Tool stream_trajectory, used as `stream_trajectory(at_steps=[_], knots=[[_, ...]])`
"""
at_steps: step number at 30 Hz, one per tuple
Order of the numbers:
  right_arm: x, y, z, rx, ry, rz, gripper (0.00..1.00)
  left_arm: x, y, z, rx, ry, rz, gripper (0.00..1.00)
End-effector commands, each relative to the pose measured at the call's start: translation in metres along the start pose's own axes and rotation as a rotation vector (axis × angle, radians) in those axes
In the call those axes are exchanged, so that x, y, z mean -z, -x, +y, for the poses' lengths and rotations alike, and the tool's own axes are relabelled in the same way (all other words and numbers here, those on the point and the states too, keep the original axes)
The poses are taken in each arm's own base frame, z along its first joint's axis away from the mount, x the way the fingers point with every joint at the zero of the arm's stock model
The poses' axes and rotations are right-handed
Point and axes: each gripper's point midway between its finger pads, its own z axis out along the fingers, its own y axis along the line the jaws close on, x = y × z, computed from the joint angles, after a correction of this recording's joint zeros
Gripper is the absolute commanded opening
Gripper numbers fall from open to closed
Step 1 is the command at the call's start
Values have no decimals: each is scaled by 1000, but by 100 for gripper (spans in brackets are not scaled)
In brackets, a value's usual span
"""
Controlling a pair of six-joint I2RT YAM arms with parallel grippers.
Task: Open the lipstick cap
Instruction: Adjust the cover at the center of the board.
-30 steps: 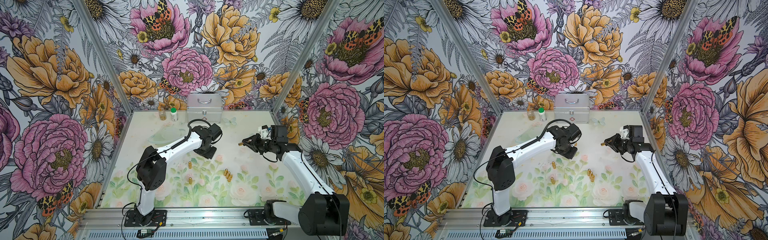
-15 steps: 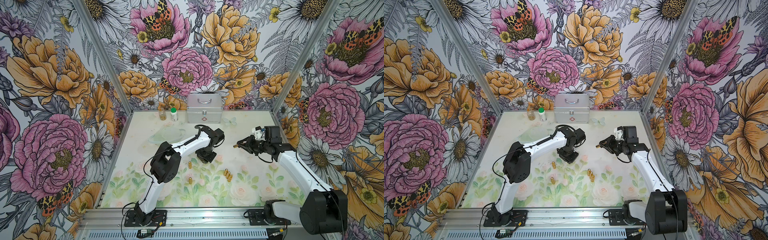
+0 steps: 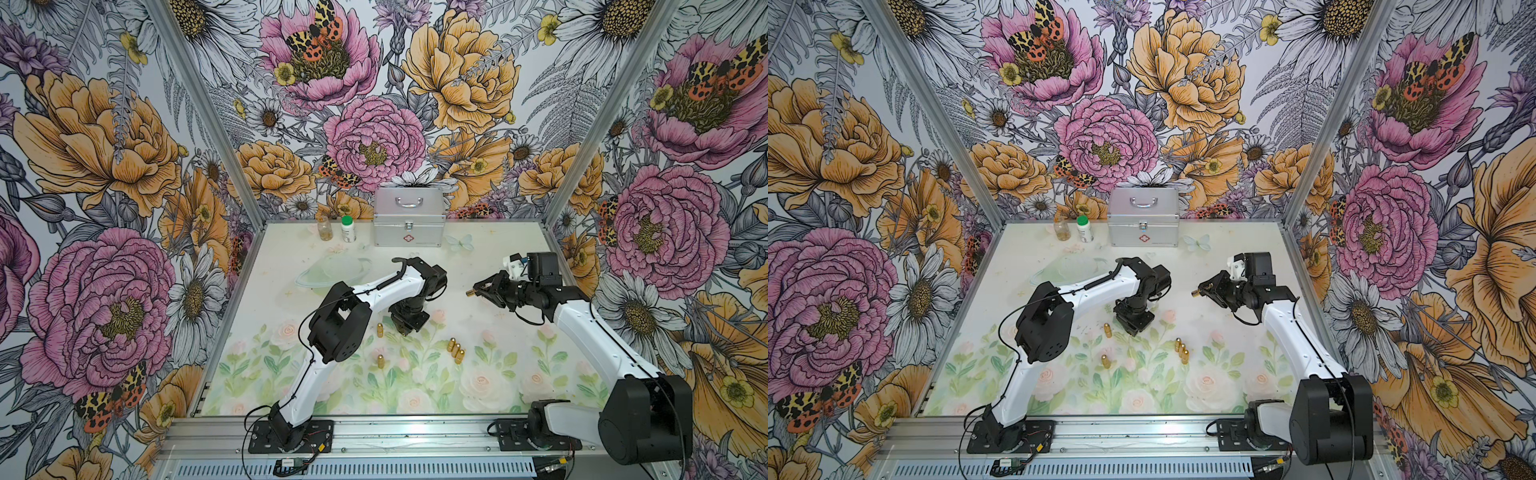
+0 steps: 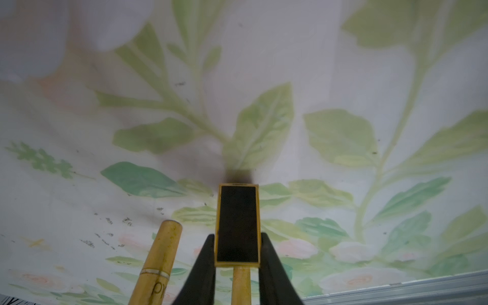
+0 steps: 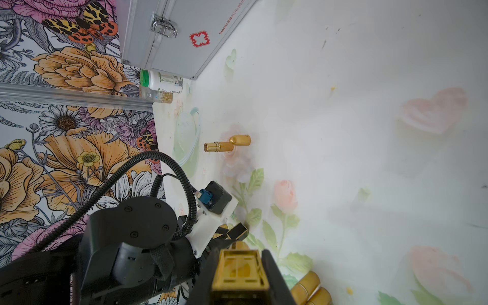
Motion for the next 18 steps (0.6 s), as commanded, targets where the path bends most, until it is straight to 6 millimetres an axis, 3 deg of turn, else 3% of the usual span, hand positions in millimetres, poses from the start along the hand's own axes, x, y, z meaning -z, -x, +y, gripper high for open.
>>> stream_trajectory(at_steps=[1,7,10,18], knots=[[-4,2,-2,4,-7,-8,21,-4,4,-1,-16,-22,16,20],[-4,2,0,7,-5,-9,21,-1,13,0,-12,-17,-4,39],[-4,2,2,9,-2,-9,21,7,20,0,-9,-16,-37,43],[-8,0,18,9,32,5,21,60,26,6,24,-10,-194,55]])
